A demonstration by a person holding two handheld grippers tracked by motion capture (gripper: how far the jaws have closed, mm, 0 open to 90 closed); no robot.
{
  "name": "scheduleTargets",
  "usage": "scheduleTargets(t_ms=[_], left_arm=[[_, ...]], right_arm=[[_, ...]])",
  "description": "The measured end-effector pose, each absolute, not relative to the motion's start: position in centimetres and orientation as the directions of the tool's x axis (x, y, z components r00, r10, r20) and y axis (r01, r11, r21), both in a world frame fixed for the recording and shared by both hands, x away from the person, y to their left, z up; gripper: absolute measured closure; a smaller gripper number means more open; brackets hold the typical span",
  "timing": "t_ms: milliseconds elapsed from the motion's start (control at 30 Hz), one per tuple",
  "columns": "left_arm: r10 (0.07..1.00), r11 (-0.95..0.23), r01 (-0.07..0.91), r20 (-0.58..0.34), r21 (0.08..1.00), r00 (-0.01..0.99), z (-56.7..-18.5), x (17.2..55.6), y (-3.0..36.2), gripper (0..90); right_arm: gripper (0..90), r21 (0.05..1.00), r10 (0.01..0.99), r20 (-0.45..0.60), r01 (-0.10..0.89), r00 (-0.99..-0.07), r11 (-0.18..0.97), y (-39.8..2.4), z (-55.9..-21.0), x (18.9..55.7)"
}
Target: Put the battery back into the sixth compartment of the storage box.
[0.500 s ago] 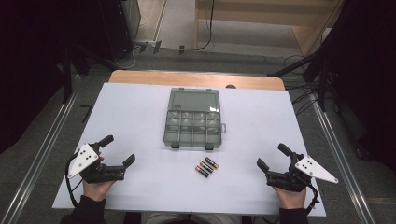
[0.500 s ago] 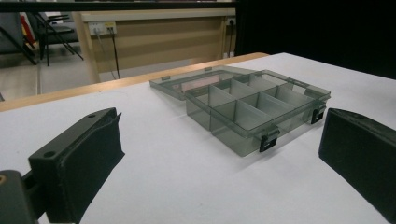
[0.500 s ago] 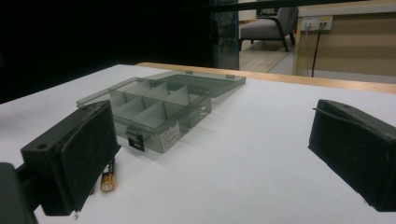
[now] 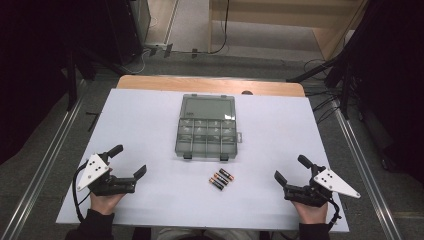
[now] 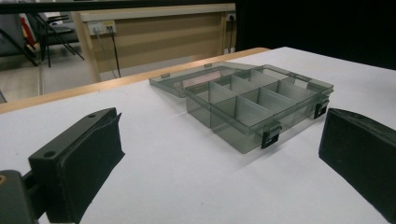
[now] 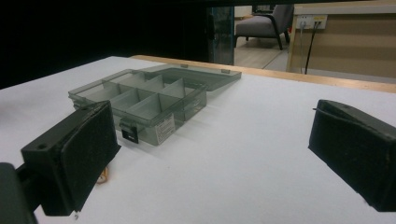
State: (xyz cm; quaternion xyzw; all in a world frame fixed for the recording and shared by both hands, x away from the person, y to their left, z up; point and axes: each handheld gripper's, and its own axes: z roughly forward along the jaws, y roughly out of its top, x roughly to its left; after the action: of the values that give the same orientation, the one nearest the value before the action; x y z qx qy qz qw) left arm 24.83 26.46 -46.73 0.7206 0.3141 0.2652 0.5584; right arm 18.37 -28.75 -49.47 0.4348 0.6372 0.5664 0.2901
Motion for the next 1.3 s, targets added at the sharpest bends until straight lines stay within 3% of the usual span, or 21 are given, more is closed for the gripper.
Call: scheduleTargets(t_ms=[600,933,1300], left_arm=[[0.754,-0.182,0.155,0.037,0.971,0.655,-46.8,24.7,26.4,0.0],[0.760,-0.175,0.141,0.043,0.974,0.648,-46.8,24.5,26.5,0.0],[0.774,-0.167,0.140,0.042,0.976,0.632,-46.9,24.4,26.6,0.0]], right_arm=[[1.6,0.965,0.884,0.113,0.264,-0.454,0.012,-28.5,-49.8,18.7],[1.6,0.936,0.883,0.167,0.352,-0.439,-0.003,-27.3,-49.6,19.5],[1.4,0.915,0.872,0.138,0.398,-0.470,0.070,-26.8,-48.9,19.8]])
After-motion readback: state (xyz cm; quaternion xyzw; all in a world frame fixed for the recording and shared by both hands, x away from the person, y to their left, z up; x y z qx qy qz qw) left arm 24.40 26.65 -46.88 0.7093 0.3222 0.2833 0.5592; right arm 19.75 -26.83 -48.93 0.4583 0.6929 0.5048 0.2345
